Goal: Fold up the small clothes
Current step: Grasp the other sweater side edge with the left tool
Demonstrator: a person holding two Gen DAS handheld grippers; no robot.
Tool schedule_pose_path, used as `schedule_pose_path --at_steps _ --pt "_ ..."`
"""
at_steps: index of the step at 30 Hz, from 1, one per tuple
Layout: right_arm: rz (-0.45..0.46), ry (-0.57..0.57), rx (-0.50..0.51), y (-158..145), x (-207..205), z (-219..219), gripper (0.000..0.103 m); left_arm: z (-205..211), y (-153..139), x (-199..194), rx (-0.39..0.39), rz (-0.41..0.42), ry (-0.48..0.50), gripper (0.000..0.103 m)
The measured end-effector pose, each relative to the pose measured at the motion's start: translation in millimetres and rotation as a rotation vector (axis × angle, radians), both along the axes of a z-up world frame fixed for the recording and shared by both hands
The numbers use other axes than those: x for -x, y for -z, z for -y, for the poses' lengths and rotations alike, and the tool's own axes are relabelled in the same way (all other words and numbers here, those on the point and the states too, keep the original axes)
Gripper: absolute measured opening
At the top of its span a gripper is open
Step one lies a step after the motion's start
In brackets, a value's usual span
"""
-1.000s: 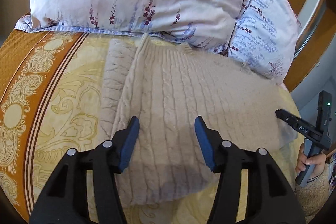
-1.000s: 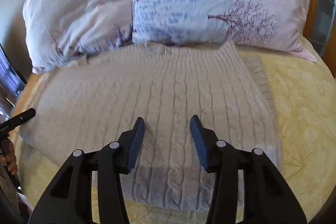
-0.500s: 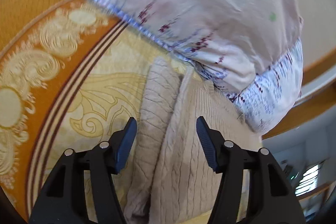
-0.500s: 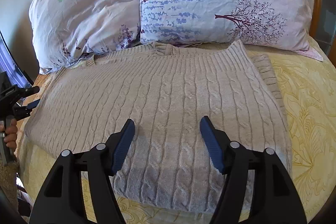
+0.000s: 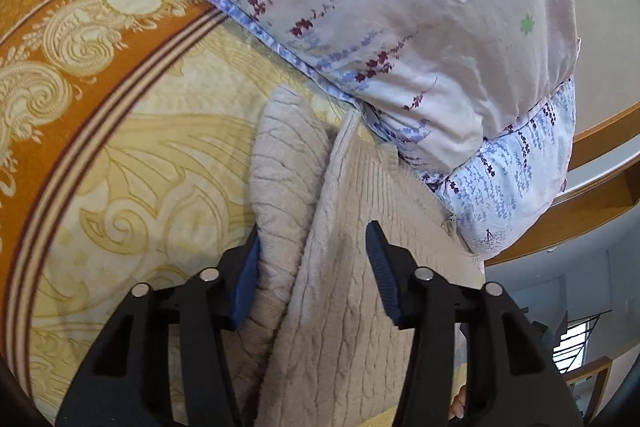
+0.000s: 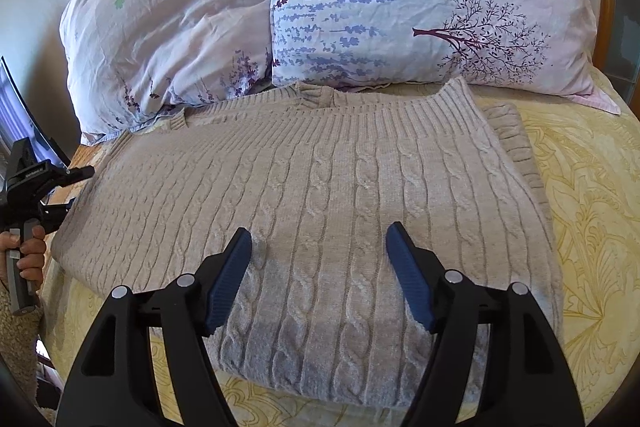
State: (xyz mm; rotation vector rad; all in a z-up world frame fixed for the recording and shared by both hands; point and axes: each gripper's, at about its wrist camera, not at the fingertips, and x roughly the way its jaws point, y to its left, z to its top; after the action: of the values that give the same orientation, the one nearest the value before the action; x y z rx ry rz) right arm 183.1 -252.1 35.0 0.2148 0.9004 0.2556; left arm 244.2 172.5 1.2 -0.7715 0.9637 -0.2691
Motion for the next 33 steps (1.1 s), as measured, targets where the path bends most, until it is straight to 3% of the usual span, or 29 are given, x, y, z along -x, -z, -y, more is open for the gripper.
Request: schedule_pose_path --at_steps 4,7,9,16,24,33 --pt "0.000 0.002 -0.009 0 1 0 0.071 6 -1 0 -0.033 -0.002 -0.005 0.043" --pt "-0.001 0.003 -0.015 0 1 1 0.071 9 3 -1 -0.032 -0.022 -0.004 0.026" --pt "-0.003 0.009 -0.042 -2 1 5 0.071 10 2 -1 -0.023 -0.023 -0.010 0.021" --pt "0.014 0.083 -0.254 -10 11 42 0.071 34 -37 0 0.046 0.061 0.019 0.018" --pt "0.060 0.118 -0.297 -19 22 69 0.071 104 -78 -7 0.127 0.171 0.108 0.016" --pt "0.093 0.127 -0.310 -23 31 88 0.071 187 -89 -22 0.178 0.188 0.229 0.015"
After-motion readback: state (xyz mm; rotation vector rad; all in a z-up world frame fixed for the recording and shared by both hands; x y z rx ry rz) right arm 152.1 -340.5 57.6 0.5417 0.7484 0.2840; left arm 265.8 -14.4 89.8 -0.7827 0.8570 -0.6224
